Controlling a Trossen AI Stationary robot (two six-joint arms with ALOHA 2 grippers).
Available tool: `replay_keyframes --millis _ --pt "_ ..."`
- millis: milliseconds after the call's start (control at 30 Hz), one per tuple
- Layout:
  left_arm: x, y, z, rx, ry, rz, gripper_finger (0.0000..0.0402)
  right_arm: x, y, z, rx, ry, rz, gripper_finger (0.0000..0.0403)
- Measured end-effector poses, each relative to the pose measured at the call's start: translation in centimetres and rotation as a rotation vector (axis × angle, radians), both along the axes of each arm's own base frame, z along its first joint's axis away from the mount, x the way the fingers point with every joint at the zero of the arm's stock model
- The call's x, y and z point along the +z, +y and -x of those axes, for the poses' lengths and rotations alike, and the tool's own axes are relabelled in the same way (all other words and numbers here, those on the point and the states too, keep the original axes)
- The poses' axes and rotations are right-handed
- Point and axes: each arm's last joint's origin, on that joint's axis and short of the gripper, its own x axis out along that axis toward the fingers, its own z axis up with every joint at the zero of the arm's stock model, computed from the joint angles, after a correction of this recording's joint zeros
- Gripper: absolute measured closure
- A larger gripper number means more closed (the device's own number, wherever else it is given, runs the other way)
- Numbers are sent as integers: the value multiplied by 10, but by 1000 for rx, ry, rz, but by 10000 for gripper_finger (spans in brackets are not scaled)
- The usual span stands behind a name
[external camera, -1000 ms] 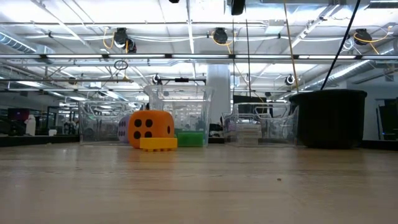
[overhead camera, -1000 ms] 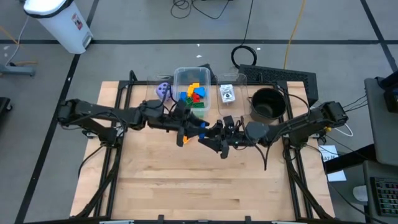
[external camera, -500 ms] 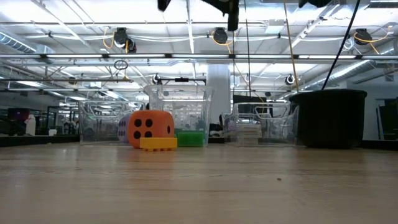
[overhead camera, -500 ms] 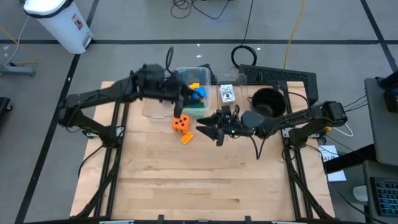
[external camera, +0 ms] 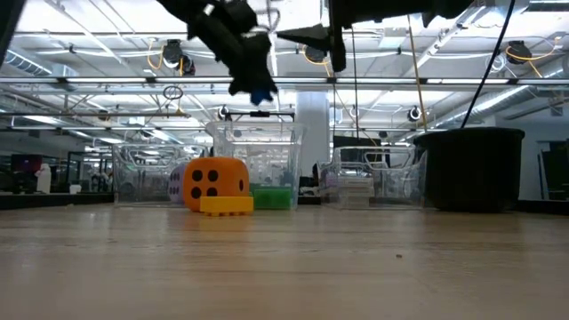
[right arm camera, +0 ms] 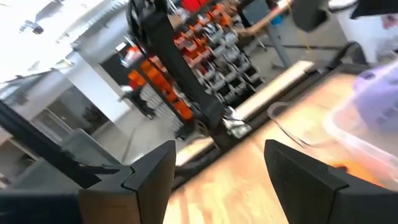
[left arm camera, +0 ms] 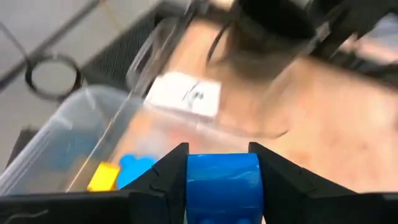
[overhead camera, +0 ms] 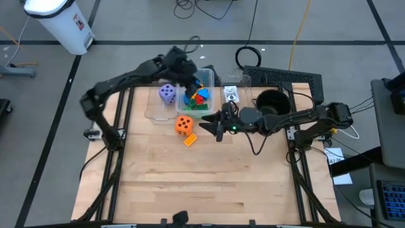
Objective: Pick & Place Toys
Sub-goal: Put the blue four stud game piece into the middle transparent bin
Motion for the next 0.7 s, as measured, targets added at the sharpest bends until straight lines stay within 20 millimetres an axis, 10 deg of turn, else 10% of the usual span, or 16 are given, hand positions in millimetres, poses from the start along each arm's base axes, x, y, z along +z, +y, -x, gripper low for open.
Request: replay_keyframes --millis 333,700 --pt "-51 52 -43 -6 356 35 262 -29 -4 5 -9 310 8 170" --pt "-104 61 -72 -24 523 141 249 -53 -3 19 32 616 40 171"
